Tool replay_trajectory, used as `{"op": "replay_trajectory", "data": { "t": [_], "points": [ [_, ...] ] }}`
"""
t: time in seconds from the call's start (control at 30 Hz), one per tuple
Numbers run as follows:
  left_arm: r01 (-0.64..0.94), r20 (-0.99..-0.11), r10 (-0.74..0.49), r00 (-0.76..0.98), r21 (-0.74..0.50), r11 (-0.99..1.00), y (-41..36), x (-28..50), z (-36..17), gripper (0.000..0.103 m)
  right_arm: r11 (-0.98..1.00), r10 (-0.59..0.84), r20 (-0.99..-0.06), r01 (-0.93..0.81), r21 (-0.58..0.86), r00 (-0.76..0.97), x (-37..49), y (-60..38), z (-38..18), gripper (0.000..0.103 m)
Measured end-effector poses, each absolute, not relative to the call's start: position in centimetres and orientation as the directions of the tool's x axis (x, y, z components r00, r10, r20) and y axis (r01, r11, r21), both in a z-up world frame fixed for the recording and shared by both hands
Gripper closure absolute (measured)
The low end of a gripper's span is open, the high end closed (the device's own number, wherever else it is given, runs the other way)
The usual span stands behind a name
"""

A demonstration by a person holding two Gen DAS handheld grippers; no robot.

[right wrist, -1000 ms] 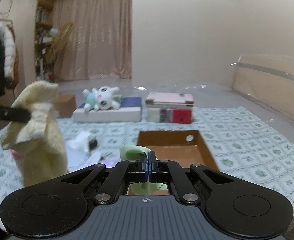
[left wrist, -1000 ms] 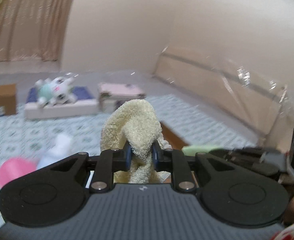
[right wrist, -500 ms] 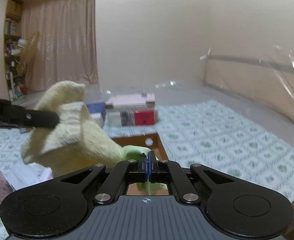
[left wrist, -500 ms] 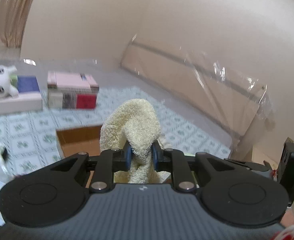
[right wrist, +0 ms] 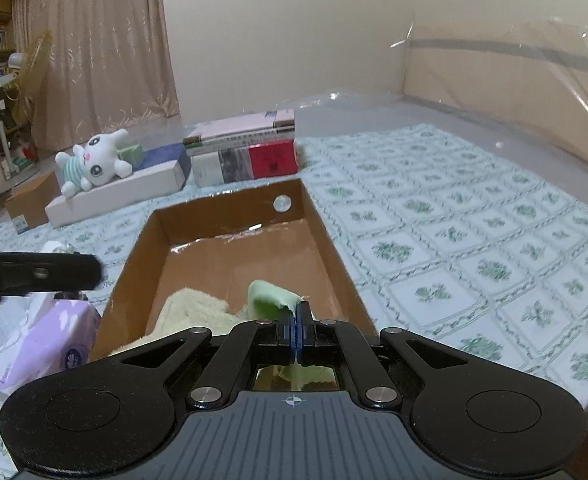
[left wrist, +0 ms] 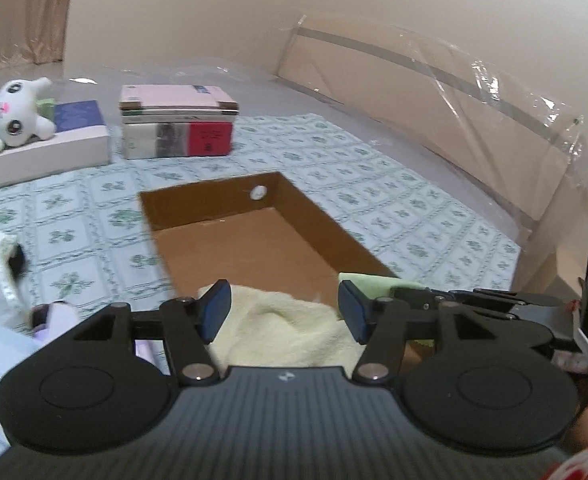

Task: Organize soft objects
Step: 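Carry the towel and green cloth into the cardboard tray and release both, then grasp the blue face mask with the right gripper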

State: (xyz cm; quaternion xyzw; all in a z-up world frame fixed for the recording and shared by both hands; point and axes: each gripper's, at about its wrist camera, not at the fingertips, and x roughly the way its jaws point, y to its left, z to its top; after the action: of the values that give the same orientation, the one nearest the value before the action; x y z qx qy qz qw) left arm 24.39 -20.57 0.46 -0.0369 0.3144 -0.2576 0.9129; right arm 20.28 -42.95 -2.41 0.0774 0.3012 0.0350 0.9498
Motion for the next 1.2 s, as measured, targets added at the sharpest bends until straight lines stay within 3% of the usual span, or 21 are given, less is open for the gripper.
{"op": "replay_trajectory", "data": {
  "t": [0.33,0.43,0.47,0.5,0.57,1.2],
  "points": [
    [0.401,-0.571,-0.452,0.686,-0.222,0.889,-18.1,21.3,0.6,0.048,0.977,0.172,-0.606,-0.054,0.208,0.777,20.9,-42.7,-4.4,0.101],
    [0.391,-0.571,-0.443,0.691,-0.22,0.894,-17.6,20.5,0.7,0.048,0.978,0.168,-0.617,-0.053,0.199,0.769,20.3,-42.8,-4.5,0.094],
    [0.386,-0.572,-0.439,0.693,-0.221,0.896,-17.5,20.3,0.7,0.048,0.978,0.167,-0.617,-0.053,0.199,0.769,20.0,-42.7,-4.3,0.079],
    [0.38,-0.574,-0.435,0.694,-0.222,0.898,-17.2,20.0,0.7,0.048,0.978,0.166,-0.614,-0.051,0.2,0.771,19.6,-42.7,-4.2,0.053],
    [0.367,-0.579,-0.427,0.695,-0.225,0.902,-16.6,19.3,0.8,0.048,0.978,0.158,-0.604,-0.04,0.205,0.781,18.5,-42.7,-3.7,0.037],
    [0.201,-0.603,-0.252,0.757,-0.152,0.968,-6.2,9.2,1.5,0.046,0.961,0.243,-0.566,-0.117,0.25,0.788,8.9,-35.5,0.9,0.037]
  ]
}}
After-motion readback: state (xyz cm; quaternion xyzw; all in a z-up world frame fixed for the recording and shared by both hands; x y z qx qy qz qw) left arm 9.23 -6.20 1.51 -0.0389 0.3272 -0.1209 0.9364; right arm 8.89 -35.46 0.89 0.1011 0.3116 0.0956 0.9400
